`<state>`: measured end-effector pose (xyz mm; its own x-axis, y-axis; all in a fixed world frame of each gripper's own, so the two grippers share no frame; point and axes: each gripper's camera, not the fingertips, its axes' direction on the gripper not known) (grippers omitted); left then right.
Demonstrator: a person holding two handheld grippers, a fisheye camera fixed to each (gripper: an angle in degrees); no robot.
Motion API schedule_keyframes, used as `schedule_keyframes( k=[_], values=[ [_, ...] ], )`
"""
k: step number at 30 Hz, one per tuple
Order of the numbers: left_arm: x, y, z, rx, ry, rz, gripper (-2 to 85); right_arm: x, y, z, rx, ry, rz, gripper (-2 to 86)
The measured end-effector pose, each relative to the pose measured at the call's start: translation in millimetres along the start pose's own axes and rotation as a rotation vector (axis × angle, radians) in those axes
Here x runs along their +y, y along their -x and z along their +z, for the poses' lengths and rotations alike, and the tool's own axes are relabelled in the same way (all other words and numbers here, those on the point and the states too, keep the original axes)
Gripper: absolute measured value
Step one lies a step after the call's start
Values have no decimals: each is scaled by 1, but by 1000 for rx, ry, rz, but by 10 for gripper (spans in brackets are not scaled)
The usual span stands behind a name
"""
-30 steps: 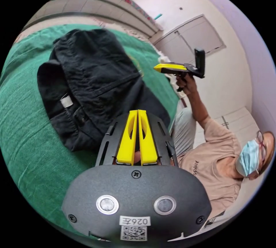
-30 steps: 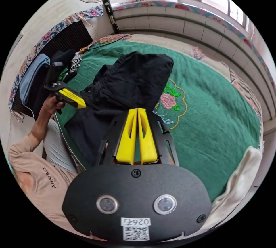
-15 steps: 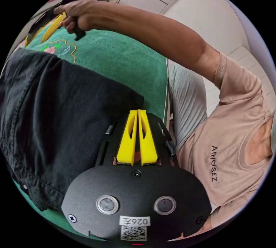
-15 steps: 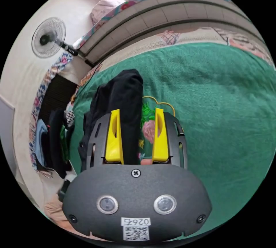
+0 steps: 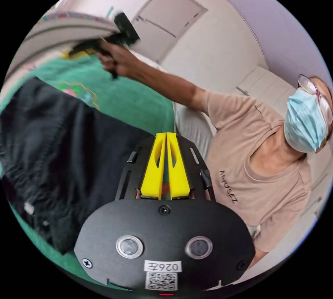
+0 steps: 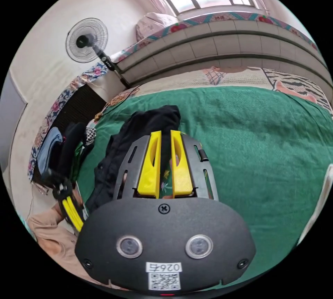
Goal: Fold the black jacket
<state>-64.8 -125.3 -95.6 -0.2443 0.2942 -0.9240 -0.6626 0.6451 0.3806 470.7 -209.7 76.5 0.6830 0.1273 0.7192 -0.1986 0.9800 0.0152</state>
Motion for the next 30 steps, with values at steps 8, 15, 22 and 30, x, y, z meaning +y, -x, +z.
schedule_keyframes(
  k=[8,15,22,30],
  values=[
    [126,-132,-203,-431,-728,320,-10,95,73,-165,-136,-423,-256,8],
    [175,-96,-230,-500,-701,116,-6,126,87,-111,-104,-298,-304,-13],
    [220,37,-235,-747,-387,-531,155,107,-34,15,-233,-102,65,16],
    [245,144,-230,-690,-318,-748,167,69,-103,134,-239,78,155,107]
  ],
)
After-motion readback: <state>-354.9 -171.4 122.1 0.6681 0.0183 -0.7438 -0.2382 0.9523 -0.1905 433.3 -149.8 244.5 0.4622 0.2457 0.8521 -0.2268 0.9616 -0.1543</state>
